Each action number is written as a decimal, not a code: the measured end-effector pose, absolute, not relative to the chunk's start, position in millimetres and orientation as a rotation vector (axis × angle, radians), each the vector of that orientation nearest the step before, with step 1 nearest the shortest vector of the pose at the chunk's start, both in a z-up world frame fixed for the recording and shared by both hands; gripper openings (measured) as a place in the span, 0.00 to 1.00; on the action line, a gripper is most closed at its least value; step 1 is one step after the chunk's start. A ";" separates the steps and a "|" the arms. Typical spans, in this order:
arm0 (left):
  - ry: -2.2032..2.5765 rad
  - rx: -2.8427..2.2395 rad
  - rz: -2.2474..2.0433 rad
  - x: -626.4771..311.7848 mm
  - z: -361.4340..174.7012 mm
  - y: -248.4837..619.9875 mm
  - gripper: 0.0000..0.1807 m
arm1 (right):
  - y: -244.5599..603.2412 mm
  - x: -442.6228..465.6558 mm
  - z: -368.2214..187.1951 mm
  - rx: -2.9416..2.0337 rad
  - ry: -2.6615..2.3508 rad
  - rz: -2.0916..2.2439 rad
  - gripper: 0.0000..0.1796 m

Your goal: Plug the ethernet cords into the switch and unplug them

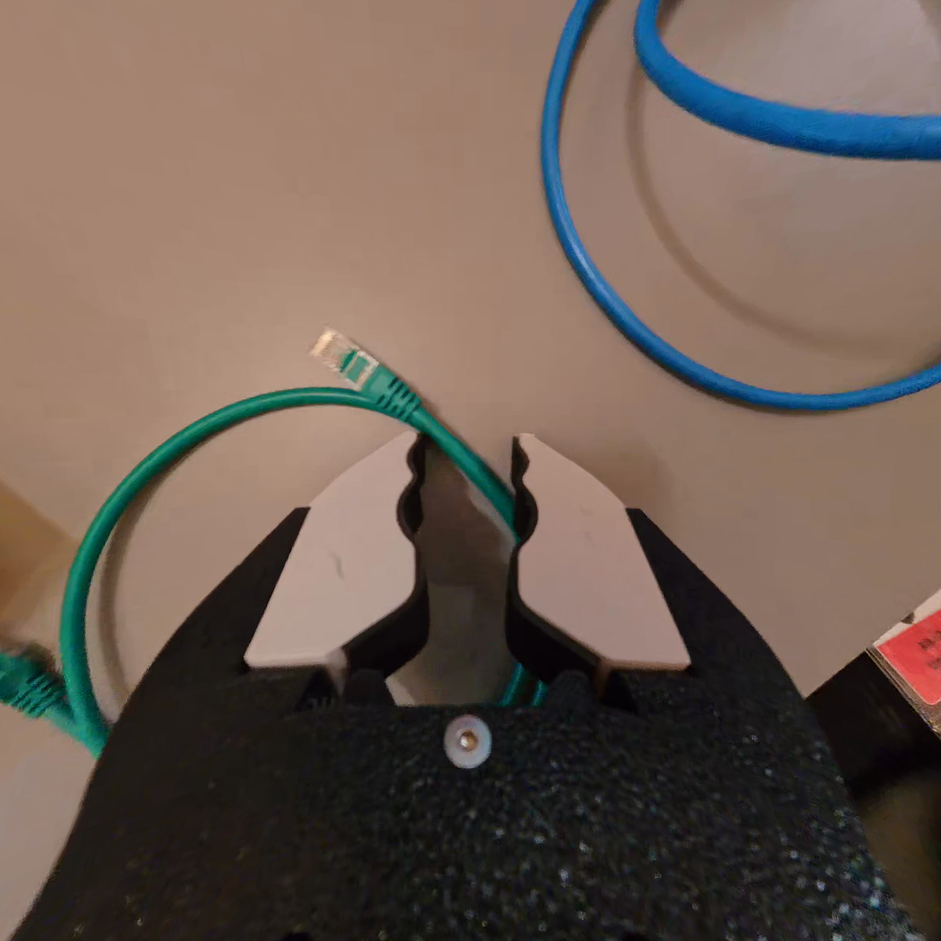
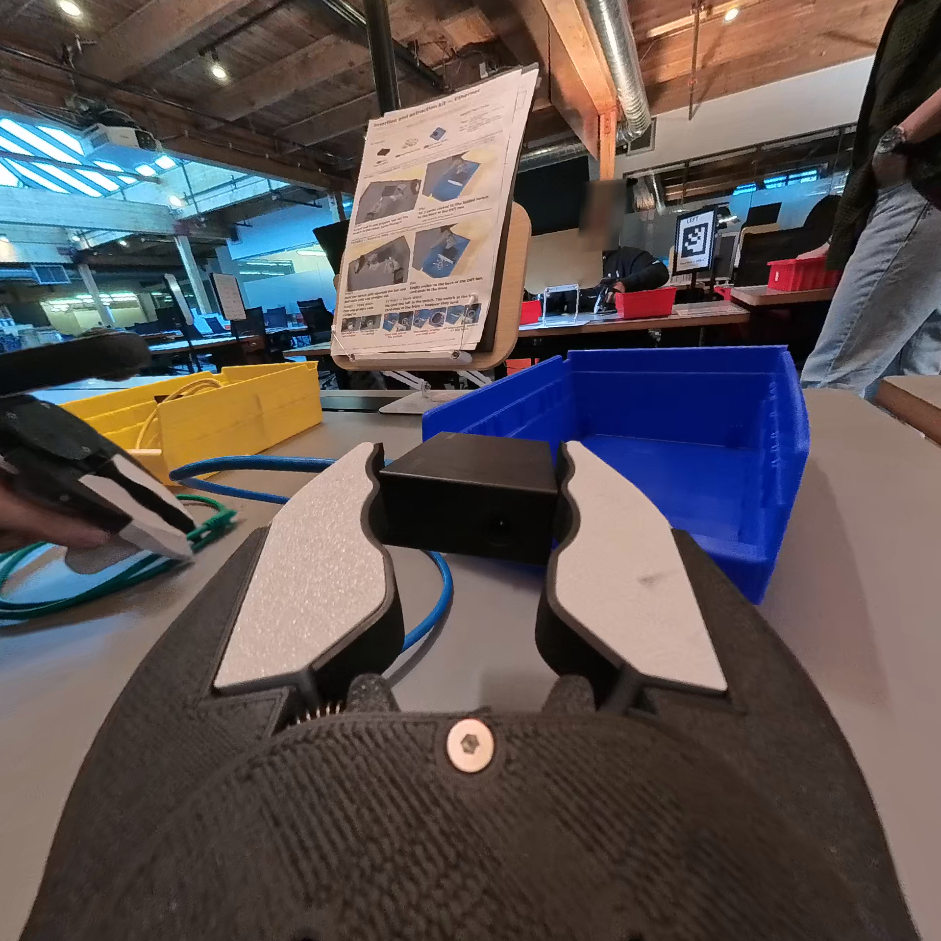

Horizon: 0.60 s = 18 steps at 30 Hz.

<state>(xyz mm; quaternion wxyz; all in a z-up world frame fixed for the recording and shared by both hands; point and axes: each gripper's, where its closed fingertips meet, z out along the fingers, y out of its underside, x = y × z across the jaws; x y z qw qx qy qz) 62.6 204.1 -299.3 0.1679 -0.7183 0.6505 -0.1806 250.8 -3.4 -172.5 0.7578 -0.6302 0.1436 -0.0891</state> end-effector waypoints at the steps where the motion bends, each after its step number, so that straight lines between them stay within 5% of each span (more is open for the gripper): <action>1: 1.885 -1.995 -0.532 66.6 -297.8 200.6 0.11 | -3.7 251.1 -172.4 -1.371 0.315 -0.193 0.36; 11: 2.655 -1.039 -0.490 40.9 -300.0 141.9 0.07 | -4.2 251.5 -172.0 -1.367 0.318 -0.187 0.36; 18: 2.336 -1.621 -0.675 52.3 -296.2 147.5 0.06 | -3.7 251.2 -172.1 -1.371 0.316 -0.187 0.36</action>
